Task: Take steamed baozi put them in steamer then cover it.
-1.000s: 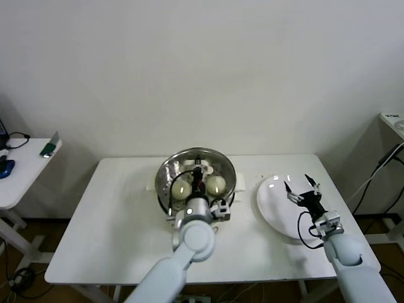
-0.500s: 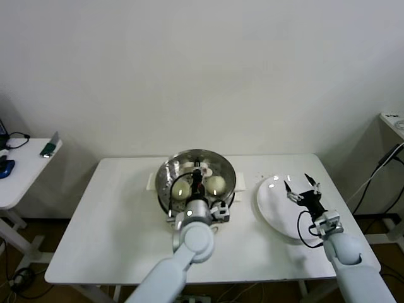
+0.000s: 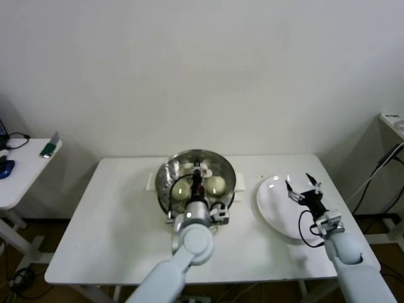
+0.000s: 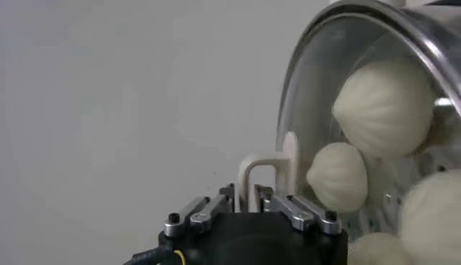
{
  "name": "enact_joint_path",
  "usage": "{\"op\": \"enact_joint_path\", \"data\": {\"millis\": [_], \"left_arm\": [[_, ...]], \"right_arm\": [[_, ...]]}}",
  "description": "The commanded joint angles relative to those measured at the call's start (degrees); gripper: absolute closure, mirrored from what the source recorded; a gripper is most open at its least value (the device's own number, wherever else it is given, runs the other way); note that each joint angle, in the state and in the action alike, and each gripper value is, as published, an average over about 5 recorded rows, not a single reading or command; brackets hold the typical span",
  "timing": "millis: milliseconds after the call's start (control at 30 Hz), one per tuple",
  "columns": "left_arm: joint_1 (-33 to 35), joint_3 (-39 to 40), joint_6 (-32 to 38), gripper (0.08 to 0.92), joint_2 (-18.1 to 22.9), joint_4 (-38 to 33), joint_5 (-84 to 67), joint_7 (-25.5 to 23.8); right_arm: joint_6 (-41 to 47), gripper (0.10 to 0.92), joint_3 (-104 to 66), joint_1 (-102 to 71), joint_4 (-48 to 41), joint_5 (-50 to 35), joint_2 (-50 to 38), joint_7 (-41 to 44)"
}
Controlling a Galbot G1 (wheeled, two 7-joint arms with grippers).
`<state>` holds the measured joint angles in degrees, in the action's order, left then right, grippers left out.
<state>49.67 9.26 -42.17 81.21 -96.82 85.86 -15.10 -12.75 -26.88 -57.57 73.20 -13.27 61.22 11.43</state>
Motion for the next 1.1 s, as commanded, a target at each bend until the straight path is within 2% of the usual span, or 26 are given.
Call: {"op": "enact_joint_path", "data": {"millis": [33, 267, 500, 667, 833, 967, 1100], "left_arm": [[1.2, 0.0, -1.6, 0.683, -2.7, -5.5, -2.5, -0.6], [4.0, -0.1, -2.1, 0.484, -6.5, -12.8, -6.0, -0.6], [9.0, -2.6, -2.2, 0.276, -10.3, -21.0, -10.0, 0.7], [14.8, -6.6, -0.3, 0.185, -13.5, -25.7, -15.5, 3.6], [21.2, -16.0, 7.7, 0.177, -15.2, -29.3, -30.4, 12.7], [26.3, -26.9, 19.9, 0.177, -15.3, -29.4, -47.3, 21.7], [33.0, -37.8, 32.0, 0.177, -13.1, -28.9, -60.2, 26.2]], "right_arm": [[2.2, 0.203, 0.1, -0.1, 0.7, -0.1, -0.4, -0.6], [7.5, 0.203, 0.5, 0.1, 2.0, -0.5, -0.9, -2.3], [8.4, 0.203, 0.6, 1.1, 1.4, -0.9, -0.6, -2.3], [9.3, 0.203, 0.6, 0.9, 2.3, -1.8, -0.4, -2.5], [9.2, 0.203, 0.5, -0.2, 3.7, -1.9, -0.4, -2.4], [9.1, 0.203, 0.1, -1.6, 5.2, -1.9, -0.2, -2.3], [9.1, 0.203, -0.4, -3.2, 7.1, -2.7, -0.2, -2.0]]}}
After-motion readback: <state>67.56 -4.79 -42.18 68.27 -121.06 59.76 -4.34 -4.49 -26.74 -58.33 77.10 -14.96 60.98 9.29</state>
